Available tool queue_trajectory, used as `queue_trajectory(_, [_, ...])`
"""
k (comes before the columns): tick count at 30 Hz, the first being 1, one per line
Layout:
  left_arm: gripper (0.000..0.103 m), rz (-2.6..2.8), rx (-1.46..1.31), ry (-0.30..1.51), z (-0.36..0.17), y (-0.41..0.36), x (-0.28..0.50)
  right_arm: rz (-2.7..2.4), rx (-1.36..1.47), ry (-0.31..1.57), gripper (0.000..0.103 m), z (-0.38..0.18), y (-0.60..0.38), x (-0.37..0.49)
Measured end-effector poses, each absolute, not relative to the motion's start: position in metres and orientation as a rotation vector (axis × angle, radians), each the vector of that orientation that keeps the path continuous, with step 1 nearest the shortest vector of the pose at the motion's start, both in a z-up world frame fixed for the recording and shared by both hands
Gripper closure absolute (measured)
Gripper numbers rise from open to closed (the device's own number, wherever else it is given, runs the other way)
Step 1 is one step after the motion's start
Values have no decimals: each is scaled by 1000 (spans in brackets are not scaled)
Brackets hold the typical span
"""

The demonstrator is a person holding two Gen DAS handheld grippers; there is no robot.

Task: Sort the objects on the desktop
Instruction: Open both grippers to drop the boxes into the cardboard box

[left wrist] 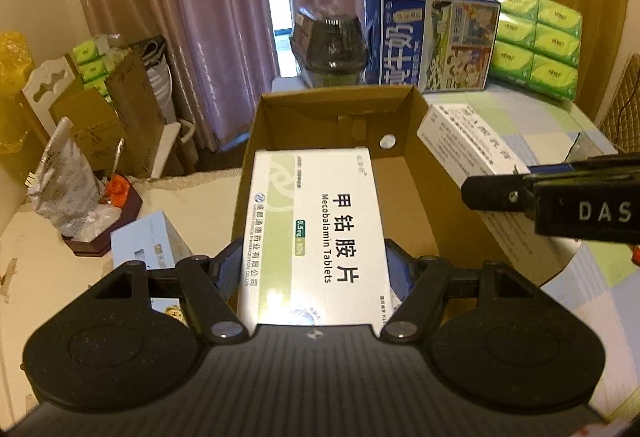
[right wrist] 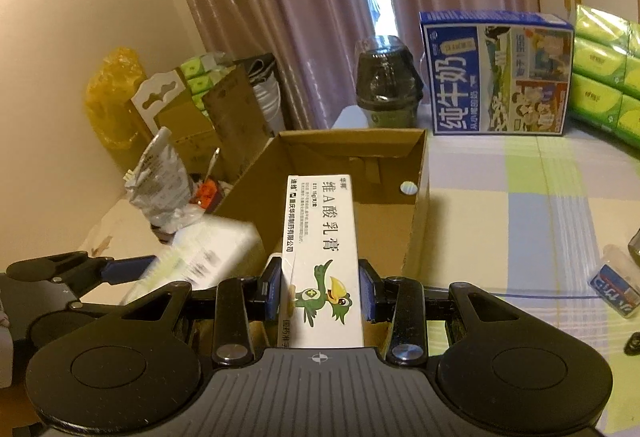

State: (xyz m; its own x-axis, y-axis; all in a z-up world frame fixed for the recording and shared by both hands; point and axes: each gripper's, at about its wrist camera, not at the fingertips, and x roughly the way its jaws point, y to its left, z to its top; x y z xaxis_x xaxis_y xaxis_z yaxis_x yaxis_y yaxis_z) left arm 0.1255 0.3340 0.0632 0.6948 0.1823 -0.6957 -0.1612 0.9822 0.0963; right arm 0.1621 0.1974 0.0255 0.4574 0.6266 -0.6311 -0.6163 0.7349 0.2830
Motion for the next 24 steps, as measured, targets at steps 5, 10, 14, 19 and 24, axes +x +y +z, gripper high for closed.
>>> queue_trajectory(5, [35,214,19,780,54,340,129,764,16,789,68,20,198,167])
queue_trajectory(10, [35,236,2,763,57,344,121,772,22,792,68,18,202,169])
queue_trajectory(14, [33,245,-9,750,62,347,115,785,29,767,63,21,202,169])
queue_trajectory(19, [32,246,-7,740,68,344,109,774,45,753,58,28,188,166])
queue_trajectory(24, [31,240,-18,735,73,335,101,759,54,744,56,36,167,157])
